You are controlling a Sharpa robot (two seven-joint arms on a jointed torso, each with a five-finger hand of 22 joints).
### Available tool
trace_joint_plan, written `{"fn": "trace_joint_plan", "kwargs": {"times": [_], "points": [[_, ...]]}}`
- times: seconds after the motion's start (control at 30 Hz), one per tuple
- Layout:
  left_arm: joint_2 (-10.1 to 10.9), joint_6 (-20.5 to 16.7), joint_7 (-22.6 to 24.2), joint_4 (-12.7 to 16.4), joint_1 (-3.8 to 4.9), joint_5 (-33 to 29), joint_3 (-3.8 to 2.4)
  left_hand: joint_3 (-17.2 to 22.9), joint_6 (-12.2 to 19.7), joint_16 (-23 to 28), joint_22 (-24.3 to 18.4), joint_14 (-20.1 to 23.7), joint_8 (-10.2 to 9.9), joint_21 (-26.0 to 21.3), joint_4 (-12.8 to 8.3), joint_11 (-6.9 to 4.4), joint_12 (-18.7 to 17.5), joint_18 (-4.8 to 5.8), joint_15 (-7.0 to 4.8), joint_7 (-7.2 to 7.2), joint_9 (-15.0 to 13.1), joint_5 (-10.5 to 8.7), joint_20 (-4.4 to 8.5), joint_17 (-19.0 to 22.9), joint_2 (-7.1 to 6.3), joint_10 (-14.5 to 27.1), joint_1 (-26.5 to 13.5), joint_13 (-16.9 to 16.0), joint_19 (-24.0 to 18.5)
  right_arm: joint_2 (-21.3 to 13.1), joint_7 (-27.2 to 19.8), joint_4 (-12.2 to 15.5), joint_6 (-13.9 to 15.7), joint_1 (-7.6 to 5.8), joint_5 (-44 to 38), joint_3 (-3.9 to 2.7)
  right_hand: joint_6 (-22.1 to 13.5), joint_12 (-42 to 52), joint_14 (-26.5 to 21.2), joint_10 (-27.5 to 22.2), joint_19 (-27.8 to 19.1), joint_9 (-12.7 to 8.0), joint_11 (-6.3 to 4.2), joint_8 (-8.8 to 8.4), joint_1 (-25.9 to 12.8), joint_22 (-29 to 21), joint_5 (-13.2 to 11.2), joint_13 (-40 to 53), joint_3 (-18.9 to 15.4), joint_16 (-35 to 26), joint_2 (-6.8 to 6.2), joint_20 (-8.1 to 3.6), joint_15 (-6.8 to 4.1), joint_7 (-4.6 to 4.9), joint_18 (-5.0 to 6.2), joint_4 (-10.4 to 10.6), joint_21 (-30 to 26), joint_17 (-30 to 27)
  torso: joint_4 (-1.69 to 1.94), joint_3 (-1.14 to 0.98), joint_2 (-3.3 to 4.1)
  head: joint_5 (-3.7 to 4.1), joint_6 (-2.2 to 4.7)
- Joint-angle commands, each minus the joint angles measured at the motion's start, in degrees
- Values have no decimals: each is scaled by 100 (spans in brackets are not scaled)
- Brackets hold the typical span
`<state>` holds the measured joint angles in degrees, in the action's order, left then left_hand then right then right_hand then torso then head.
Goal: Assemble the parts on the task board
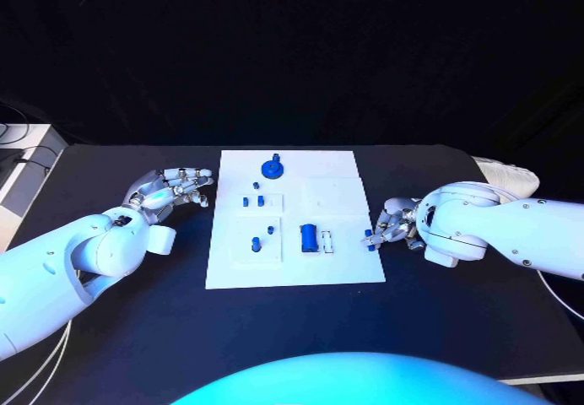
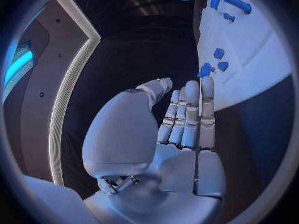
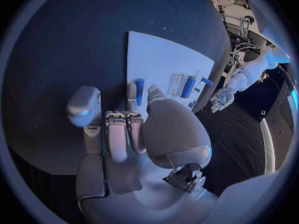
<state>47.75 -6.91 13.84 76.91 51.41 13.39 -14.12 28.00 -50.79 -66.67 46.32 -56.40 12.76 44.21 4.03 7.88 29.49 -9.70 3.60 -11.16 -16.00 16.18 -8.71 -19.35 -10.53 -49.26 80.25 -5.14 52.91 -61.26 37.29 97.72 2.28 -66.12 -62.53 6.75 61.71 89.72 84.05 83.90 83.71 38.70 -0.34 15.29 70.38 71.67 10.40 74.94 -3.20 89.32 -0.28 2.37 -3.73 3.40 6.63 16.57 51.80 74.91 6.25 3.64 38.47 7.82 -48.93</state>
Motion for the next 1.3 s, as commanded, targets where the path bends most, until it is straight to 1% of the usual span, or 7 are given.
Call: {"fn": "trace_joint_plan", "kwargs": {"times": [0.03,0.33,0.57,0.77,0.97,1.17,1.3], "points": [[-2,104,39,14,0,-25,-4,3,44,12,-4,24,20,-38,19,4,30,-80,7,-1,8,12,-27,-9,60,11,-4,-6,1,50,98,-26,72,20,-208,1,32,28,557,610,2,43,-51,43,126,7,29,1506,56,17,-16,-43,-59,-12,-58,-3,-16,1327,3,-8,-5,0,-8],[7,101,31,15,0,-24,-4,3,44,12,-4,24,20,-38,19,4,30,-80,7,-1,8,12,-27,-9,60,11,-4,-6,1,200,138,-115,152,90,-738,5,-15,28,557,610,5,121,-65,76,290,21,25,1506,110,16,-95,-62,-75,-23,-63,-12,-12,1328,-4,-8,-3,-8,-22],[12,99,10,16,0,-24,-4,3,52,11,-5,23,19,-39,31,6,43,-79,7,-6,11,12,-28,-11,62,13,-15,-5,2,273,121,-127,337,144,-1044,6,-160,28,557,610,0,181,-54,32,755,24,98,1506,379,15,-129,-67,-70,-5,-62,-36,-61,1325,3,-7,-4,-10,-27],[17,98,-8,14,0,-24,-4,3,68,10,-6,22,12,-42,43,8,48,-79,10,-11,16,12,-29,-11,65,16,-28,-5,2,291,80,-121,397,159,-1092,7,-333,28,557,610,2,92,29,-209,1168,50,390,1506,1015,16,-377,-29,-9,97,-67,-27,-85,1329,-1,-3,-7,-14,-28],[19,107,-27,16,0,-24,-4,3,68,10,-6,22,12,-42,43,8,48,-79,10,-11,16,12,-29,-11,65,16,-28,-5,2,288,18,-100,415,164,-906,7,-297,28,558,610,-1,-91,99,-464,1364,100,1098,1506,2103,17,-775,15,46,186,-65,-170,-101,1335,-2,-2,-10,-16,-31],[24,121,-49,17,0,-23,-4,3,68,10,-6,22,12,-42,43,8,48,-79,10,-11,16,12,-29,-11,65,16,-28,-5,2,268,-49,-60,548,166,-522,6,-232,28,556,610,-12,-1,121,-476,931,191,1455,1506,3262,15,-1057,26,63,217,-65,-616,-93,1327,-2,-1,-9,-31,-27],[26,131,-63,16,0,-20,-4,3,68,10,-6,22,12,-42,43,8,48,-79,10,-11,16,12,-29,-11,65,16,-28,-5,2,235,-83,-5,632,159,-120,5,-243,28,555,610,-18,45,123,-468,780,205,1508,1506,3417,14,-1101,27,65,221,-63,-756,-110,1323,1,-2,-12,-37,-34]]}}
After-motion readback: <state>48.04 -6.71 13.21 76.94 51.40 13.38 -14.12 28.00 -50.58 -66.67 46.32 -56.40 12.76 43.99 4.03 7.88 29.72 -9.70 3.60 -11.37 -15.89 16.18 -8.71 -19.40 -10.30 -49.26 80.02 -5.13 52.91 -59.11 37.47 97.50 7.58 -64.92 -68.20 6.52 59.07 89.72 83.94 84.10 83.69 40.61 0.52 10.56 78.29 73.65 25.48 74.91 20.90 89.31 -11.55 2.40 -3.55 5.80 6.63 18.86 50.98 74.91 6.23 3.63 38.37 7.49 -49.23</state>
